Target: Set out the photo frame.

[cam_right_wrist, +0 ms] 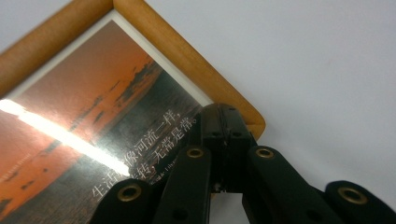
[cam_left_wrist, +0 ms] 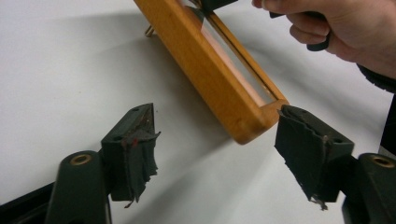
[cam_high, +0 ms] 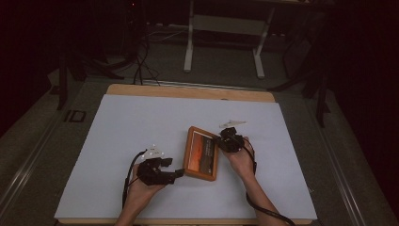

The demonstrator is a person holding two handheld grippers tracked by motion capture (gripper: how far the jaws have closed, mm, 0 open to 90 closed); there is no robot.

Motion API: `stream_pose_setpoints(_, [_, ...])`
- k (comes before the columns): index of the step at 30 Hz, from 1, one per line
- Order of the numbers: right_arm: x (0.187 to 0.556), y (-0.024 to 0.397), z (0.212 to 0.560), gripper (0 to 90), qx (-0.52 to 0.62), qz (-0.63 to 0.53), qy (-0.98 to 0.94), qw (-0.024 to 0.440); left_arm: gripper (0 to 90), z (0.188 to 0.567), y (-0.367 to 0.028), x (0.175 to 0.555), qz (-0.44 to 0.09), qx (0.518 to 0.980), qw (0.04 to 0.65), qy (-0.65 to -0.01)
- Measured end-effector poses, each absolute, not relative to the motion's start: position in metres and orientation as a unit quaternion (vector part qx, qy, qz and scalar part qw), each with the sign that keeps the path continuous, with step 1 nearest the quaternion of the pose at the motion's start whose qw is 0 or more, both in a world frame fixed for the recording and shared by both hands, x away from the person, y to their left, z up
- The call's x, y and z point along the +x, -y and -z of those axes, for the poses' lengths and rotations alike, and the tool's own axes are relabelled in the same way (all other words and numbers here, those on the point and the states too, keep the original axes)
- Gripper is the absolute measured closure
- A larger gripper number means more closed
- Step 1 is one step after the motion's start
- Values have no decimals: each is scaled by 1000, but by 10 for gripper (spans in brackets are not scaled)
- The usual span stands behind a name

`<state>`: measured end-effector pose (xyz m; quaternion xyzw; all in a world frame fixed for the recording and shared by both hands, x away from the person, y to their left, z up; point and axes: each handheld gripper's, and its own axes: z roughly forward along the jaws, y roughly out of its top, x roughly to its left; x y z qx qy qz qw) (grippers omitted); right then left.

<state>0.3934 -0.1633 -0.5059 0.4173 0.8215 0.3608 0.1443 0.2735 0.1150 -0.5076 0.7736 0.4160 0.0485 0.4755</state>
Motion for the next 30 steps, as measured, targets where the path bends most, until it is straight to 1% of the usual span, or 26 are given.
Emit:
stream_pose_setpoints(1, [393,163,506,900,417,-361,-821,144,270,508,-113,273,-50,773,474,-418])
stream_pose_setpoints(3, [395,167,512,900,426,-362,-817,137,221,508,-110,273,-49,774,472,-419])
stream_pose_setpoints(5, [394,167,512,900,426,-359,-819,138,218,509,-106,273,-47,775,473,-417])
stream_pose_setpoints(9, [393,162,511,900,414,-344,-828,157,203,511,-95,272,-40,781,469,-411])
stream_pose_setpoints(17, [393,163,511,900,415,-346,-827,155,203,512,-78,280,-24,774,473,-421])
stream_pose_setpoints(19, [393,163,511,900,416,-345,-827,153,219,514,-73,285,-13,769,474,-429])
stream_pose_setpoints(24, [394,163,511,900,415,-345,-828,154,244,514,-65,290,-7,768,471,-433])
stream_pose_setpoints(28, [393,163,511,900,416,-345,-827,154,303,512,-59,292,-1,769,474,-429])
stream_pose_setpoints(29, [393,163,511,900,416,-344,-828,154,303,511,-58,293,-2,769,476,-426])
stream_pose_setpoints(30, [393,163,511,900,416,-345,-827,154,326,511,-56,293,-3,772,471,-427])
